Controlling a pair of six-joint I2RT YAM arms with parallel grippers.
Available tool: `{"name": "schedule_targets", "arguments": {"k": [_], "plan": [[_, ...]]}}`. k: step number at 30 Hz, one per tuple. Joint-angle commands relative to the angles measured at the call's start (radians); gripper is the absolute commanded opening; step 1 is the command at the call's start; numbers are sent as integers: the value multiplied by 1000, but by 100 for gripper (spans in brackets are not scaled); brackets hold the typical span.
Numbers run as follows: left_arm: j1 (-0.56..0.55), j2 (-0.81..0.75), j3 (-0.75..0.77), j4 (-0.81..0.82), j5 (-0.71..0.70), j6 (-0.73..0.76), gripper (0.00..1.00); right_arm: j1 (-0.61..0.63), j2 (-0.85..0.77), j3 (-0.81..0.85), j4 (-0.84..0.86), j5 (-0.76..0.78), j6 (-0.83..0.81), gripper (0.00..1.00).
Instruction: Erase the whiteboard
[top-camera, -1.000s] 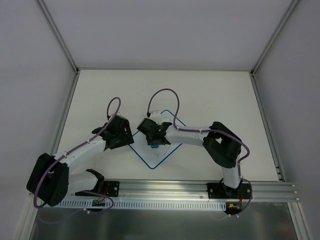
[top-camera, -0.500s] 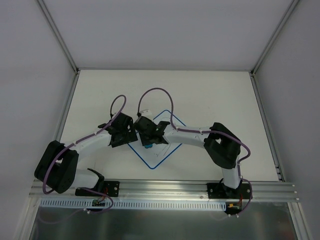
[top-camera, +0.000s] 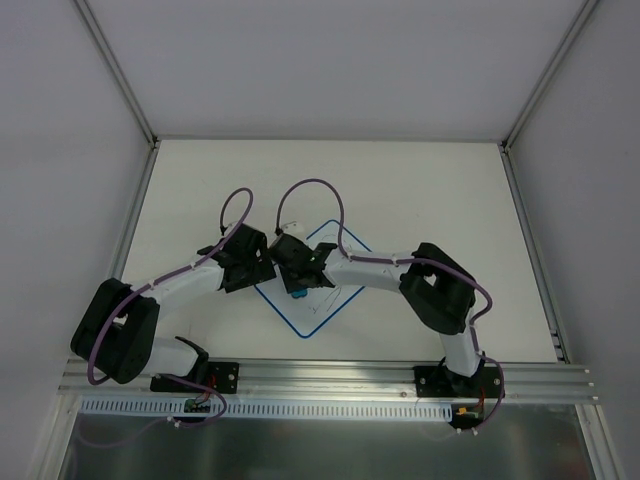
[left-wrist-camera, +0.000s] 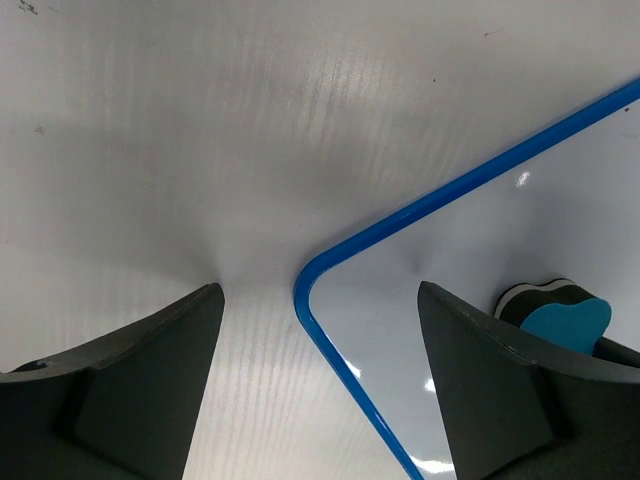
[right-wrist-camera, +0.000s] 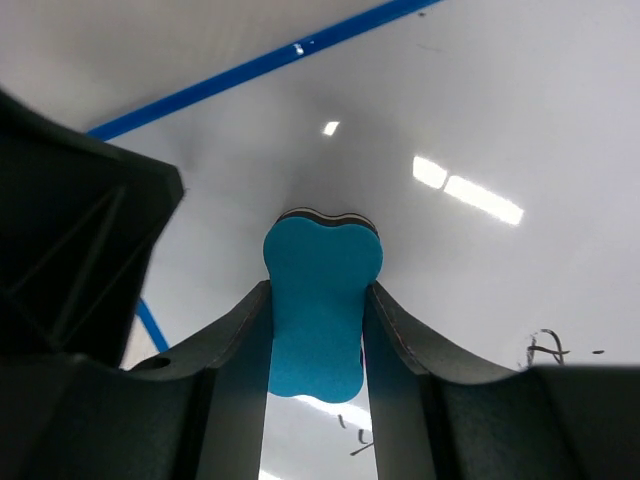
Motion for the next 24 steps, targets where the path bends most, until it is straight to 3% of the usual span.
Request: {"name": "schedule_targets", "arguments": {"k": [1,7,16,24], "plan": [[9,42,-38,-33,25,-40,80,-15,-1,-20,-10,42,18,0],[12,54,-43,-31,37,-37,80,-36,-19,-66,-12,71,2,0],[21,57,-52,-31,45,-35,80,-181,-197,-306,16,103,-8,0],[21,44,-34,-28,85,-28,80,-187,-200,-300,25,44,-64,0]]}}
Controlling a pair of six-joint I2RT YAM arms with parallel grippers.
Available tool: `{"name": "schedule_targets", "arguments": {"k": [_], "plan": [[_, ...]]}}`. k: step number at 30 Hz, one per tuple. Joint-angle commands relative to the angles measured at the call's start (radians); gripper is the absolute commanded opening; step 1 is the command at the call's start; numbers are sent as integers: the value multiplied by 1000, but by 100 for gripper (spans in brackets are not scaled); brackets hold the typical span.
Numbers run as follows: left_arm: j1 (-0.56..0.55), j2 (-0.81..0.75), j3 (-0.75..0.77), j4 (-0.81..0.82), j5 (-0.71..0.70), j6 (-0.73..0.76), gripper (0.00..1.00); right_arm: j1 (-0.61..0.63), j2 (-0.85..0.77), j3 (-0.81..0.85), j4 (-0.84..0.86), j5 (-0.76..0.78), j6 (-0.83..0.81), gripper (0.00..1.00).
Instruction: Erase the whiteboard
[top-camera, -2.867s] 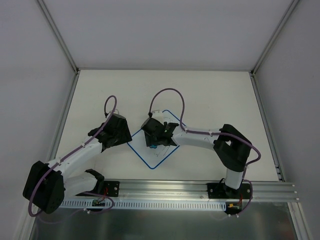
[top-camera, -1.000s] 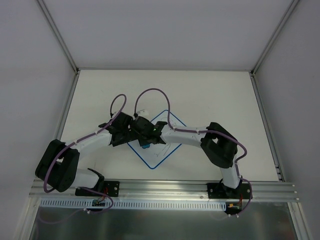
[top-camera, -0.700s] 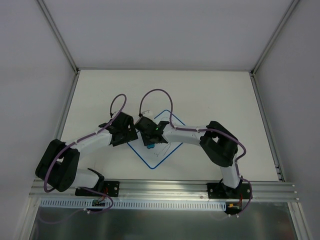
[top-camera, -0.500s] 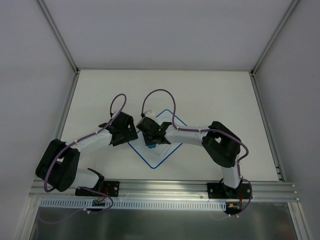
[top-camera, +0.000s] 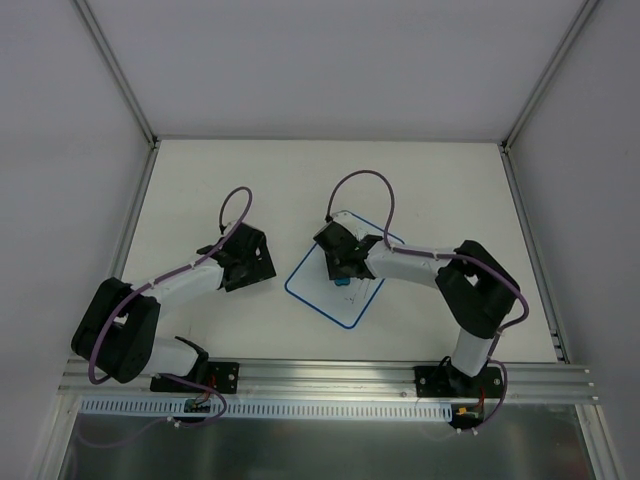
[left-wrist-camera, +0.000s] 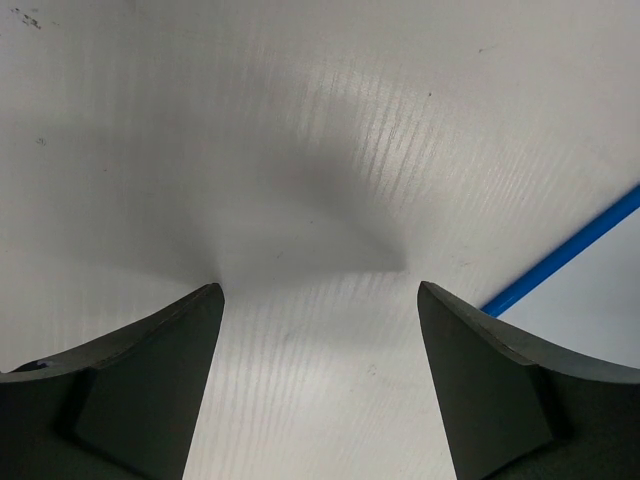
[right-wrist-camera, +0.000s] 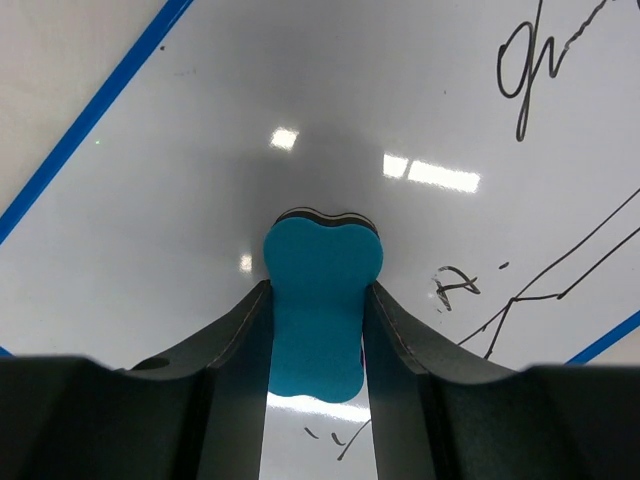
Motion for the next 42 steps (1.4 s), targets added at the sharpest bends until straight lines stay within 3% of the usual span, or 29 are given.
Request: {"name": "schedule_targets", "arguments": {"k": [1,9,16,28,35,42], "plan": [[14,25,-32,-43,102,-26,80,24,13,9,-28,-26,-20,0],[5,-147,-50,-39,161,-34,80,84,86,82,-14,-90,47,0],[-6,-133,-43,-36,190,-37,78,112,162,188,-8,-161,77,0],[-35,28,103,-28,159,-32,43,95,-12,113,-11,-66,-29,0],[-43,160,149,-13,148,-47,31,101,-23,64,-16,-136,-55,0],[-44,242,129,-2,151,-69,21,190,-5,58,-13,-118,-14,0]]}}
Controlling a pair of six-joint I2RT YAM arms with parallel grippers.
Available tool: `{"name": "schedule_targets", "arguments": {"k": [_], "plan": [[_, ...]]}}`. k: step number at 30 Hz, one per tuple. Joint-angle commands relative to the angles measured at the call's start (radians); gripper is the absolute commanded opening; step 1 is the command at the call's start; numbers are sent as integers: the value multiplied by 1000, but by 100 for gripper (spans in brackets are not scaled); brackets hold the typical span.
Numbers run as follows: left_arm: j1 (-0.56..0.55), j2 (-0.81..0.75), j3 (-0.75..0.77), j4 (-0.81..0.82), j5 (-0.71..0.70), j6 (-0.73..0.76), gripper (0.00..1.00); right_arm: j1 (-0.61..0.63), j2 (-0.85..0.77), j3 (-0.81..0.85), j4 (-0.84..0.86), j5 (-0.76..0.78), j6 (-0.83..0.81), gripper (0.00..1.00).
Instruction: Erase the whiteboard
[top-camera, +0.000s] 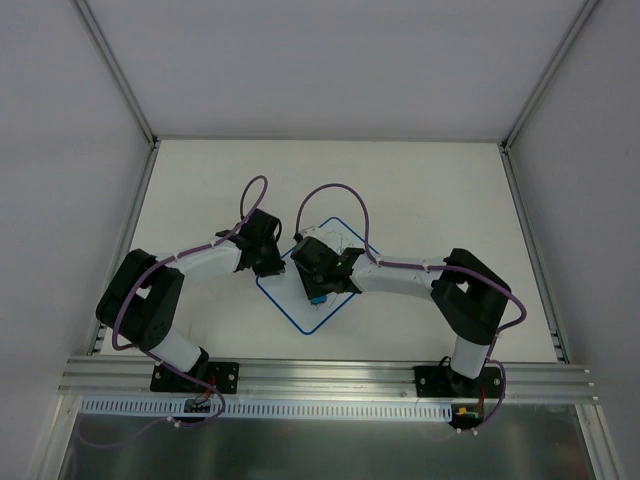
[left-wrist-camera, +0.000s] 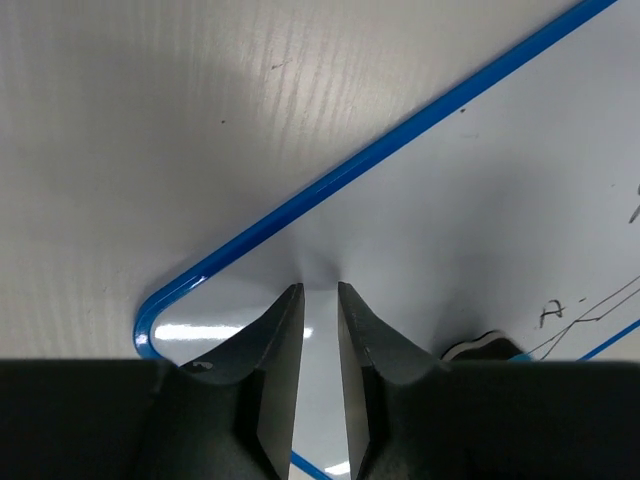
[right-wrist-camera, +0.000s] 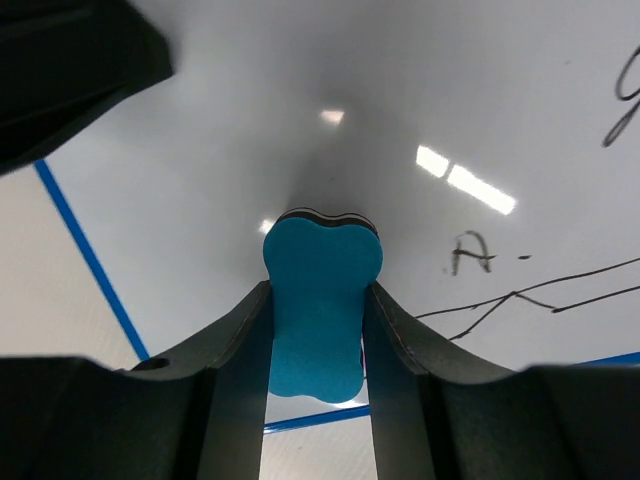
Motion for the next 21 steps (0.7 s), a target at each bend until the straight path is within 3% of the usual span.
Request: {"name": "schedule_targets", "arguments": {"k": [1,14,21], "plan": [[-9,56,-30,-41,-15,-20,20,54,-15,-4,-1,12,28,0],[0,98,-68,-44,-1,-11,1,79,13,-38,-2,99,95,0],[14,115,-75,-47,18,1,0,51,34,-78,11,75,158,0]]}}
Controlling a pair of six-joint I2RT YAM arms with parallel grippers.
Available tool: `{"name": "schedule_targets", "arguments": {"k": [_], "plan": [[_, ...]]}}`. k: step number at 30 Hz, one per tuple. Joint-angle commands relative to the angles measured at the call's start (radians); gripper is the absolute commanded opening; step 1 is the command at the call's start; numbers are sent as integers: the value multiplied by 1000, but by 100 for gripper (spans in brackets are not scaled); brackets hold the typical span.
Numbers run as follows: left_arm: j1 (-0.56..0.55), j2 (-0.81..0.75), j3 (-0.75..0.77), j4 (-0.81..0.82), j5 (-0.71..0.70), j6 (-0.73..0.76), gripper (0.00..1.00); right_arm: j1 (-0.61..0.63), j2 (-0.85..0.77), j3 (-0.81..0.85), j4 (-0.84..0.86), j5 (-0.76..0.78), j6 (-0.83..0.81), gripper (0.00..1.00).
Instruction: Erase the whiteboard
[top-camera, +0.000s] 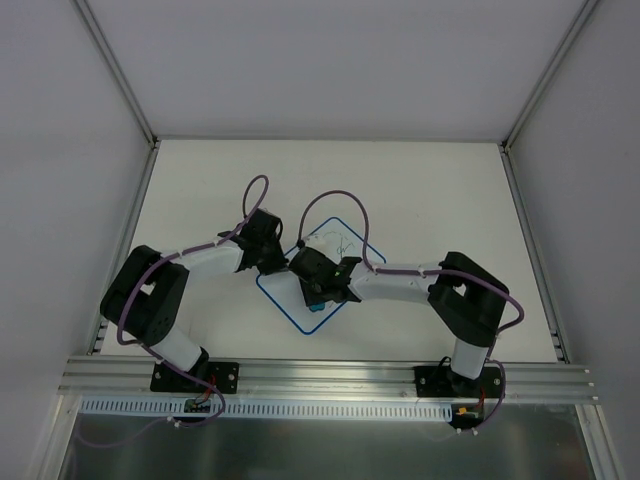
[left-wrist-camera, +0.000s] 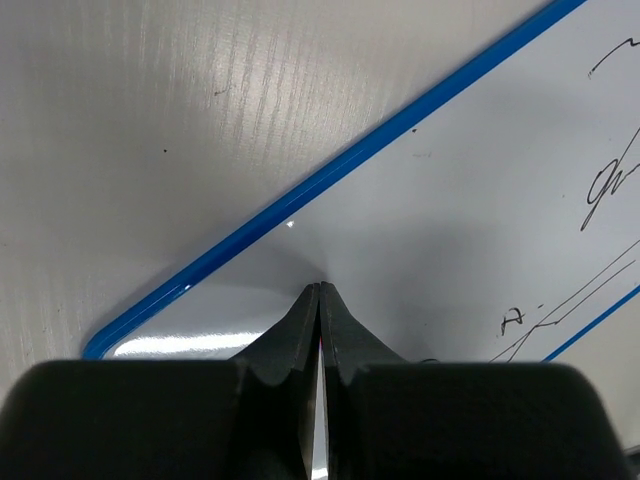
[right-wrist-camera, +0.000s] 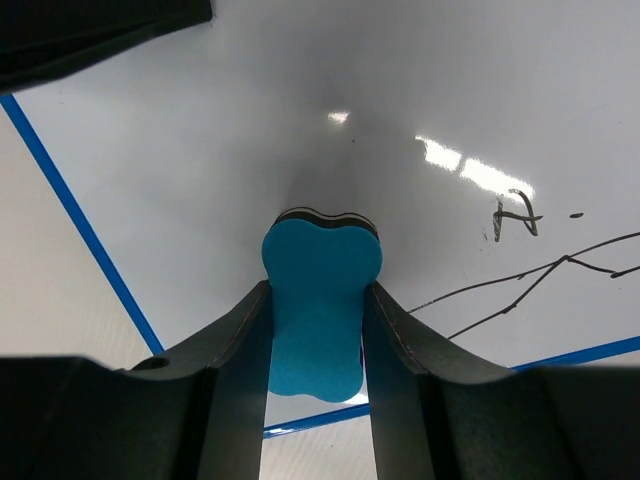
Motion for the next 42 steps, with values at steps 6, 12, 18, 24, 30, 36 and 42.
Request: {"name": "schedule_targets", "arguments": {"k": [6,12,18,24,30,36,42], "plan": [[27,112,-67,-139,-6,38,0,-90,-79,-177,-17,128,147,0],[35,114,-70,-141,-4,46,0,-176,-143,-222,-28,138,135,0],[38,118,-64,-139,-4,49,0,-144,-62,-118,-35,75,52,0],[36,121,-64,-138,19,50,0,-39,62,13,-38,-66,14,0],[36,120,-61,-136,21,50,0,30,78,93,-101,-101,-26,0],[36,131,-55,-139,24,52,0,22,29,28,-150,-16,-11,0],[39,134,-57,-138,28,55,0,-90,-72,-113,-150,33,60,0]]}}
